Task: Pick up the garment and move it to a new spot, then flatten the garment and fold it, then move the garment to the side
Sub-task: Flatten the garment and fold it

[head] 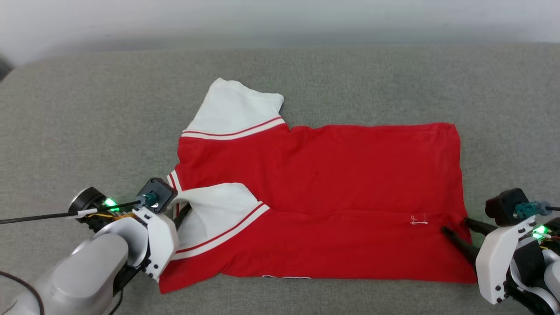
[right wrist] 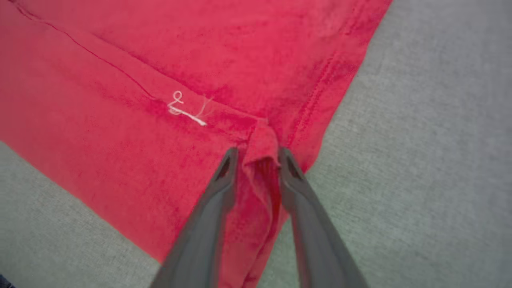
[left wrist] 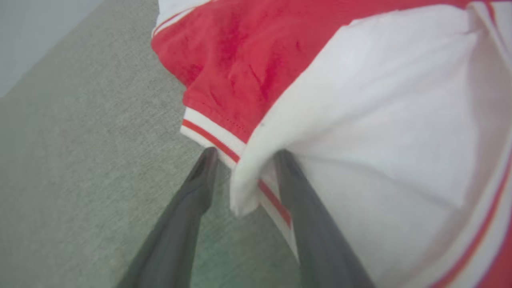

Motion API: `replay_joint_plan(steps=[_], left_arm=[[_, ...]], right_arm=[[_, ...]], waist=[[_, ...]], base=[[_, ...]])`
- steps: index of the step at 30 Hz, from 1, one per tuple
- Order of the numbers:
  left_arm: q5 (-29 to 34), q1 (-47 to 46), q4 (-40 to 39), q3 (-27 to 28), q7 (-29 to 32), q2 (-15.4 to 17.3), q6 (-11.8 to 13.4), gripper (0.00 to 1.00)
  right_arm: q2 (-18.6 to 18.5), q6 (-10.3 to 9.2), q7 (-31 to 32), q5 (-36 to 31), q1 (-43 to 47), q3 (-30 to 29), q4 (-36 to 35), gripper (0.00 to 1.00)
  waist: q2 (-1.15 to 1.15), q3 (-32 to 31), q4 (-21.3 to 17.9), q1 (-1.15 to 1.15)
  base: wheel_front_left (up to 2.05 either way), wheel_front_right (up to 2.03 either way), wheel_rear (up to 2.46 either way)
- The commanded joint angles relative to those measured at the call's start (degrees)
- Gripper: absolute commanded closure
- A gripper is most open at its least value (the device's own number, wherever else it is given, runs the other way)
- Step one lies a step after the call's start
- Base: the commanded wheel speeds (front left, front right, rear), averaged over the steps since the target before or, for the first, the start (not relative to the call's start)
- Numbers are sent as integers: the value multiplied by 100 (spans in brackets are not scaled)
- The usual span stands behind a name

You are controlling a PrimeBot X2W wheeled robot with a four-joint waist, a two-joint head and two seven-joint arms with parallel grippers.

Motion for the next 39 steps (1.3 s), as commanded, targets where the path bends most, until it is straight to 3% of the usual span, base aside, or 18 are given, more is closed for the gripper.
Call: replay_joint_plan(steps=[1,4,8,16,24,31,39], left_arm=[[-5,132,96,-26,-18,50,-43,0],[-71,47,2,26,28,136,-55,0],[-311,-58,-296,41,518,353,-143,0],[-1255,-376,-1387,-134,2631,876,-303,0],[-2196,-558,-1927,-276,4466,1028,-232,0],[-2453,-454,-1996,-418,5108,893,10,0],[-2414,-287,-1798,-635,5327,799,63,0]], right_arm=[[-7,-4,-101,-9,77,11,-21,0],[-52,-4,-250,-8,229,-16,-92,0],[-78,-4,-337,-49,435,-79,-208,0],[-9,-4,-250,-207,655,-234,-344,0],[81,-4,-146,-279,532,-178,-418,0],[115,-4,-77,-287,351,-82,-417,0],[201,-4,-79,-276,40,139,-321,0]], waist=[[0,-209,37,-1],[0,-467,95,-1],[0,-733,183,-1],[0,-904,278,-1],[0,-884,182,-1],[0,-649,8,-1],[0,-378,-223,-1]], base=[[0,0,0],[0,0,0],[0,0,0],[0,0,0],[0,0,0],[0,0,0],[0,0,0]])
